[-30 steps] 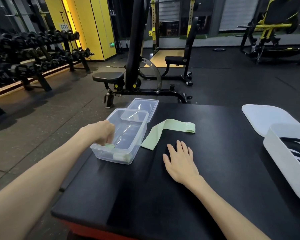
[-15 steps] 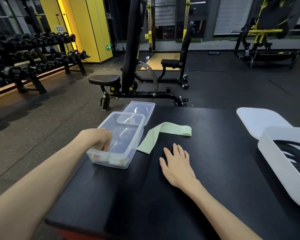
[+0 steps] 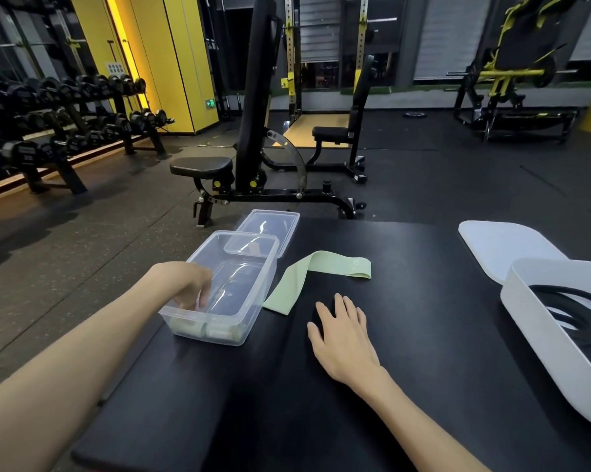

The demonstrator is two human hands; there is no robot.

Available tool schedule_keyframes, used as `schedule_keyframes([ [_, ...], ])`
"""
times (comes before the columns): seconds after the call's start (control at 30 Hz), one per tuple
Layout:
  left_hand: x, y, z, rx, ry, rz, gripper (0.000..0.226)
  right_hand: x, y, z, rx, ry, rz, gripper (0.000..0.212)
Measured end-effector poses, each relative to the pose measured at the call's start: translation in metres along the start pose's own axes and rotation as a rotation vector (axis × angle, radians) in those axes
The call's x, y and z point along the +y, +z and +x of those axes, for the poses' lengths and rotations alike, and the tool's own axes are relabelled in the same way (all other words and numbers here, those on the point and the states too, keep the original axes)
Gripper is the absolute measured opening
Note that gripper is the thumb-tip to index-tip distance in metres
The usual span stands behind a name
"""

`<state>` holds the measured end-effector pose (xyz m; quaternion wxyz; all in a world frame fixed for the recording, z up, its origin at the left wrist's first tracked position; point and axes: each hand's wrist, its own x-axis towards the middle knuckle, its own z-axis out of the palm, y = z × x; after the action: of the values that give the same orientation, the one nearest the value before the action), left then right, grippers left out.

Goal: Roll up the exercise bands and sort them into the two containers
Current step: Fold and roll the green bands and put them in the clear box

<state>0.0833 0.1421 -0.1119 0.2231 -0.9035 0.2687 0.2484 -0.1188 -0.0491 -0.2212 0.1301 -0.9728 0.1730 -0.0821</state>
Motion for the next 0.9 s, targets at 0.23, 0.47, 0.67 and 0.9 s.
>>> schedule_keyframes([
  [0.23,0.000,-0.011,-0.006,-0.084,0.048,-0.057,0.028,0.000,-0.001,0.001,0.004,0.001,0.028,0.050],
  [0.47,0.056,-0.033,-0.014,0.670,0.283,-0.154,0.015,0.000,-0.002,0.000,-0.006,0.000,0.048,0.051],
  [0.67,0.109,-0.022,-0.002,0.720,0.327,0.333,0.024,0.001,0.000,0.000,-0.002,-0.006,0.046,0.055],
  [0.9,0.135,-0.002,0.009,0.533,0.311,0.375,0.024,0.002,-0.001,0.000,-0.001,-0.001,0.048,0.057],
])
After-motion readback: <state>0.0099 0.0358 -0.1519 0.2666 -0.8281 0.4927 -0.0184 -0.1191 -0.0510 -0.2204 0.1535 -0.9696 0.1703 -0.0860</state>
